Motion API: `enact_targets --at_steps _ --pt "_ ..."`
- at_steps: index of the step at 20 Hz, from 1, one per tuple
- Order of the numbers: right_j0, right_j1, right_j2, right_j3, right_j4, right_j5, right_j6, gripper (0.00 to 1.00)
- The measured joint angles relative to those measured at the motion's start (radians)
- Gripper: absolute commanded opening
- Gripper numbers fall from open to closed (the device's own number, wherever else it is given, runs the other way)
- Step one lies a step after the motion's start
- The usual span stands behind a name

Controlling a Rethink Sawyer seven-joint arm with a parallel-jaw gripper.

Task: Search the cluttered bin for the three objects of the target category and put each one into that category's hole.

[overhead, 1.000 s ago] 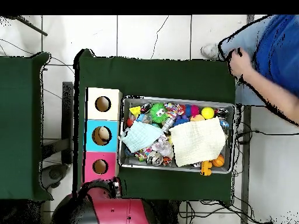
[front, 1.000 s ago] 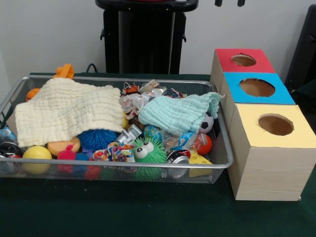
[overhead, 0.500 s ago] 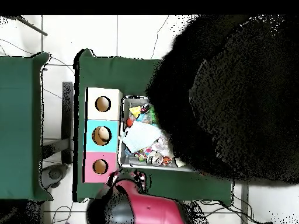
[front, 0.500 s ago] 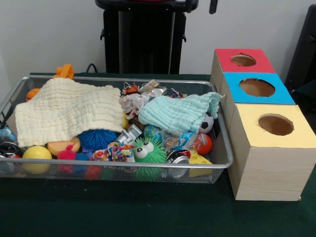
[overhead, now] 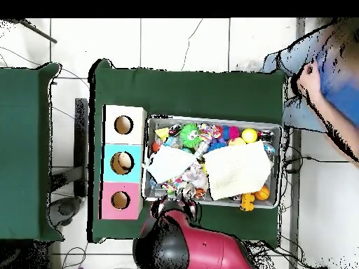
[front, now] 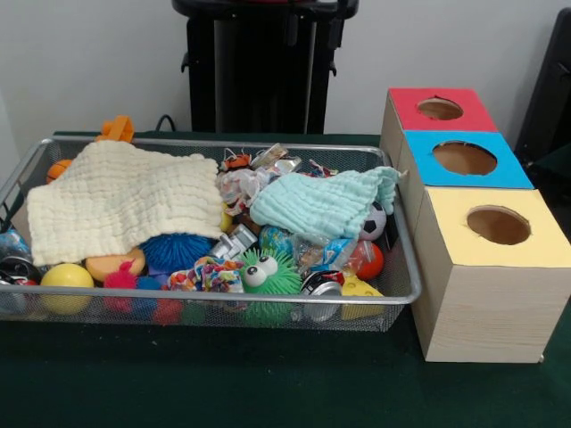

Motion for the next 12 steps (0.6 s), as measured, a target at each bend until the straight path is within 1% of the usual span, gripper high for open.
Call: enact_targets --at_steps 5,12 --pt "-0.004 0.022 0.005 0.004 -0.042 -0.002 0.0 1.0" --pt "-0.017 0.063 0.018 0.028 -0.079 -0.044 0.0 1.0"
